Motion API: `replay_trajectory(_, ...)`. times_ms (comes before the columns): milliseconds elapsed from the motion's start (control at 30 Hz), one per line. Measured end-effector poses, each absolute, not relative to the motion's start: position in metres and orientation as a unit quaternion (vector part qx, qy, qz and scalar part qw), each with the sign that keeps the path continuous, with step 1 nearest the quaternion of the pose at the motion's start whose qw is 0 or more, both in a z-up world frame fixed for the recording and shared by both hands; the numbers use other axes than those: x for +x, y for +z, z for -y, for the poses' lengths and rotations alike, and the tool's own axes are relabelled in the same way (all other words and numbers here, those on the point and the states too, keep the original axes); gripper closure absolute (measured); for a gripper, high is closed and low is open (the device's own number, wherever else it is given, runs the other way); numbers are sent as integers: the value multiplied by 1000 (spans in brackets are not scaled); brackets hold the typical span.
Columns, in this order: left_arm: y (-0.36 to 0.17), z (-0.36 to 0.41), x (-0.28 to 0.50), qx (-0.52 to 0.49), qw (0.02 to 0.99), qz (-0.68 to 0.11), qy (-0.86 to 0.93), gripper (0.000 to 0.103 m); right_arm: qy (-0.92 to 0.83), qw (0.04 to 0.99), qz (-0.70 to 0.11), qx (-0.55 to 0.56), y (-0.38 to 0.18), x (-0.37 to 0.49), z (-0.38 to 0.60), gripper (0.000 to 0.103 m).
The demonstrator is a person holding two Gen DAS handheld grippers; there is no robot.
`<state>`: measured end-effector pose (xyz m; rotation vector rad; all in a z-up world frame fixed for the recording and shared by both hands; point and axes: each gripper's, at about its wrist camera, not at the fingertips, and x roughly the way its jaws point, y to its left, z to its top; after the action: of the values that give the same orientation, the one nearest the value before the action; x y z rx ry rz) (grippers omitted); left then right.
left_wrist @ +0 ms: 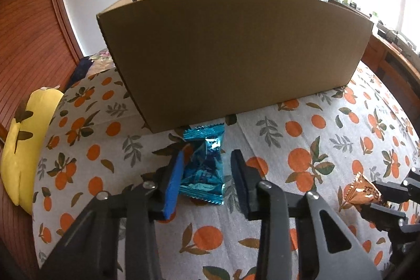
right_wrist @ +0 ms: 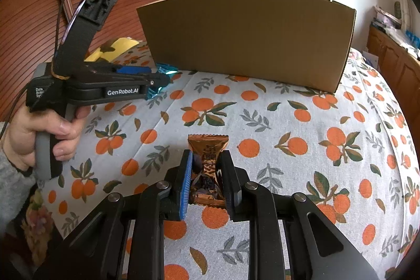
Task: Organize snacks
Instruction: 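Grasp the teal candy with the left tool while the right tool holds the gold candy, then carry the teal and gold candies over the box with both tools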
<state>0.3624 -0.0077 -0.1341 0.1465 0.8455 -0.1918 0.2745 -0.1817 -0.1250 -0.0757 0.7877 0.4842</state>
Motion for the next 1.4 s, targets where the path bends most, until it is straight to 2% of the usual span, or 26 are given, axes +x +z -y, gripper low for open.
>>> replay_trajectory(100,-136,6,362,71,903,-412,-95,82,233,894,-380,-37,-125,274,182,83)
replay_trajectory(267,-135,6,357,69,902,-414,-102,84,232,894,-381,-37,-124,274,182,83)
replay_trajectory(1400,-50,11,297,44,937,-320,-136,84,216,907,-358,-41,-112,271,183,83)
